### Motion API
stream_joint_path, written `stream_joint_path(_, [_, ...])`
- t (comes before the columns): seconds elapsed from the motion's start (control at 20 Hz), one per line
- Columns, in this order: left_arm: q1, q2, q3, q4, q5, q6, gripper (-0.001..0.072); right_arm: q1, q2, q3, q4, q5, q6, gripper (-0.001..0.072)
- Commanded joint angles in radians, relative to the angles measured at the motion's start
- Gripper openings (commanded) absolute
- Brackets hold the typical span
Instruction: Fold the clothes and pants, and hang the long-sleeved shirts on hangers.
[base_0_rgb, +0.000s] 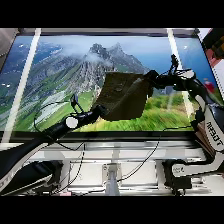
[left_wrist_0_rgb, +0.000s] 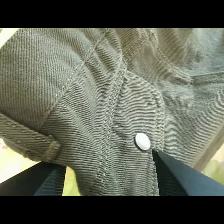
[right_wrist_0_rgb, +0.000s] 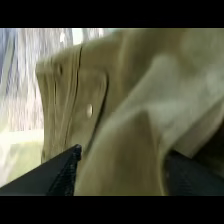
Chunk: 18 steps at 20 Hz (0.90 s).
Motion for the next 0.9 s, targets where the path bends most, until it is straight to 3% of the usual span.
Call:
stream_joint_path(0.0, [-0.003, 0.039, 0.002, 0.02, 0.005, 0.078, 0.0591, -0.089, 0.063, 0.0, -0.102, 0.283, -0.088, 0.0512])
stream_joint_path(0.1, [-0.003, 0.092, 0.002, 0.107, 0.008, 0.186, 0.0592, -0.116, 0.123, -0.006, -0.191, 0.405, -0.121, 0.0509])
stream_joint_path(0.2, [-0.003, 0.145, 0.002, 0.22, 0.007, 0.238, 0.0592, -0.127, 0.208, -0.056, -0.274, 0.423, -0.122, 0.0498])
stream_joint_path(0.55, [-0.003, 0.263, 0.001, 0.332, -0.025, 0.239, 0.0592, -0.132, 0.467, -0.484, -0.264, 0.368, -0.121, 0.0499])
stream_joint_path(0.75, [-0.003, 0.306, 0.001, 0.357, -0.079, 0.239, 0.0592, -0.103, 0.489, -0.686, -0.157, 0.276, -0.174, 0.0507])
stream_joint_path(0.85, [0.002, 0.314, 0.001, 0.373, -0.079, 0.239, 0.0592, -0.053, 0.489, -0.727, -0.136, 0.195, -0.174, 0.0556])
